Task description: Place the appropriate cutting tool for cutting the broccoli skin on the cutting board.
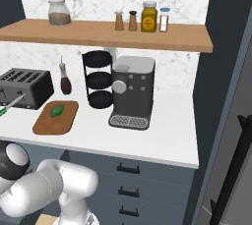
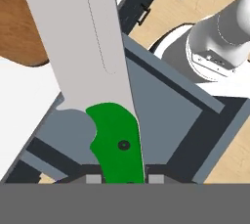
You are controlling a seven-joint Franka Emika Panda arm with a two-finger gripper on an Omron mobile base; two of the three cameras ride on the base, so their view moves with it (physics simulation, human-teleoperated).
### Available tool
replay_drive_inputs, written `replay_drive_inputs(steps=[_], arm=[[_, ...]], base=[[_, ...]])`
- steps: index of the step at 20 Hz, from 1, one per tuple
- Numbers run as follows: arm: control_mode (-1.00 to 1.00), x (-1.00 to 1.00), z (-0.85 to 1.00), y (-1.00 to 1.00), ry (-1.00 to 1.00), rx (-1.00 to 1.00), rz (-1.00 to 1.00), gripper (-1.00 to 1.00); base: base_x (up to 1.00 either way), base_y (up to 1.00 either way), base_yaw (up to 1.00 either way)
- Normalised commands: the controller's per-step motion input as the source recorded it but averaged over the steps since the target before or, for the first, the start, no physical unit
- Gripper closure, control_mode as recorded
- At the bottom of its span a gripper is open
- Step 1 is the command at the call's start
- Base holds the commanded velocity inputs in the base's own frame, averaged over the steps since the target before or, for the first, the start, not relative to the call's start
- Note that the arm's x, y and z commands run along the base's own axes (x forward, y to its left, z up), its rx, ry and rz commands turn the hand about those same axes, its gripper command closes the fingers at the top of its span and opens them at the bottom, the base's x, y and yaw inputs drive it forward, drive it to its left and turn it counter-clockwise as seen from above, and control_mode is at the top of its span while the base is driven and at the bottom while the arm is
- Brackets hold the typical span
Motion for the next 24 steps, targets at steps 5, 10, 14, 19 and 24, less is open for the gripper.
replay_drive_inputs(steps=[5,10,14,19,24], arm=[[-1.0,0.48,-0.37,-0.31,0.0,0.01,-0.01,1.0],[-1.0,0.48,-0.52,-0.03,0.0,0.0,0.0,1.0],[-1.0,0.51,-0.19,-0.03,0.0,0.02,0.0,1.0],[-1.0,0.4,-0.08,-0.09,0.0,0.02,-0.01,1.0],[-1.0,0.35,-0.33,-0.01,0.0,0.0,0.0,1.0]], base=[[0.0,0.0,0.0],[0.0,0.0,0.0],[0.0,0.0,0.0],[0.0,0.0,0.0],[0.0,0.0,0.0]])
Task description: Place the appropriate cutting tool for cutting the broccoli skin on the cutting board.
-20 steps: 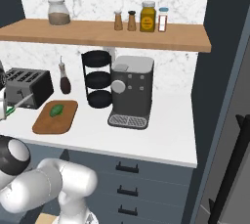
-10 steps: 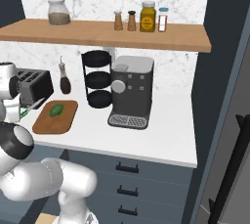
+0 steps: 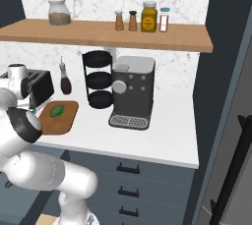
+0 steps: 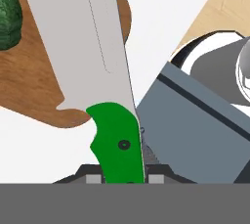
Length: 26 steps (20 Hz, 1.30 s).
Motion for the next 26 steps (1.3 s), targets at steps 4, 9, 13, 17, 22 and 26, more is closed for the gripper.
replay_drive_inputs(steps=[4,9,13,17,22,26], arm=[[-1.0,0.26,-0.41,0.0,0.0,0.0,0.0,1.0],[-1.0,0.21,-0.26,0.0,0.0,0.0,0.0,1.0],[-1.0,0.2,-0.23,0.0,0.0,0.0,0.0,1.0],[-1.0,0.27,-0.21,0.0,0.0,0.0,0.0,1.0],[-1.0,0.27,-0.18,0.0,0.0,0.0,0.0,1.0],[-1.0,0.26,-0.22,0.0,0.0,0.0,0.0,1.0]], base=[[0.0,0.0,0.0],[0.0,0.0,0.0],[0.0,0.0,0.0],[0.0,0.0,0.0],[0.0,0.0,0.0],[0.0,0.0,0.0]])
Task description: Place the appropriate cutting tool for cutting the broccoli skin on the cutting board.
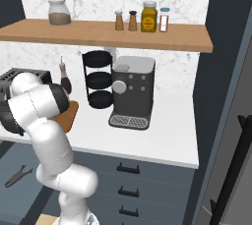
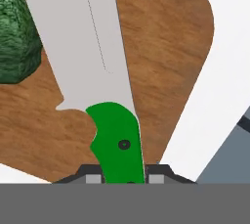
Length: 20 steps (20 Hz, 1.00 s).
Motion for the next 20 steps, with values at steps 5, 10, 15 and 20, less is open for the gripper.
replay_drive_inputs(steps=[5,10,15,20], arm=[[-1.0,0.12,-0.28,0.0,0.0,0.0,0.0,-1.0],[-1.0,-0.03,-0.05,-0.01,-0.03,0.0,-0.04,-1.0],[-1.0,-0.76,0.45,-0.25,-0.06,0.0,-0.08,-1.0],[-1.0,-0.91,0.72,-0.52,-0.02,0.0,-0.09,-1.0]], base=[[0.0,0.0,0.0],[0.0,0.0,0.0],[0.0,0.0,0.0],[0.0,0.0,0.0]])
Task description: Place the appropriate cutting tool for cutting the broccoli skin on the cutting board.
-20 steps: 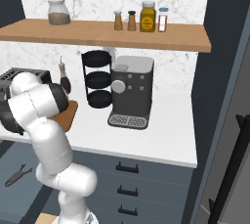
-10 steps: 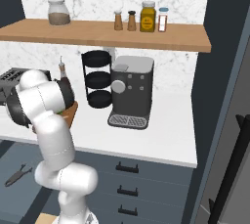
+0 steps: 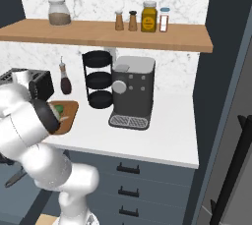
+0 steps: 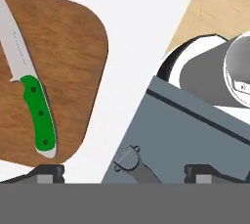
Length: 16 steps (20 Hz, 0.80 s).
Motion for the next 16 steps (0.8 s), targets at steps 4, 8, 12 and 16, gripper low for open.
replay_drive_inputs(steps=[4,8,12,16], arm=[[-1.0,-0.54,0.51,-0.7,-0.01,0.01,-0.08,-1.0],[-1.0,-0.2,0.34,-0.91,0.0,0.04,-0.06,-1.0],[-1.0,0.0,0.27,-1.0,0.0,0.09,-0.01,-1.0],[-1.0,0.0,0.15,-1.0,0.0,0.13,0.0,-1.0]], base=[[0.0,0.0,0.0],[0.0,0.0,0.0],[0.0,0.0,0.0],[0.0,0.0,0.0]])
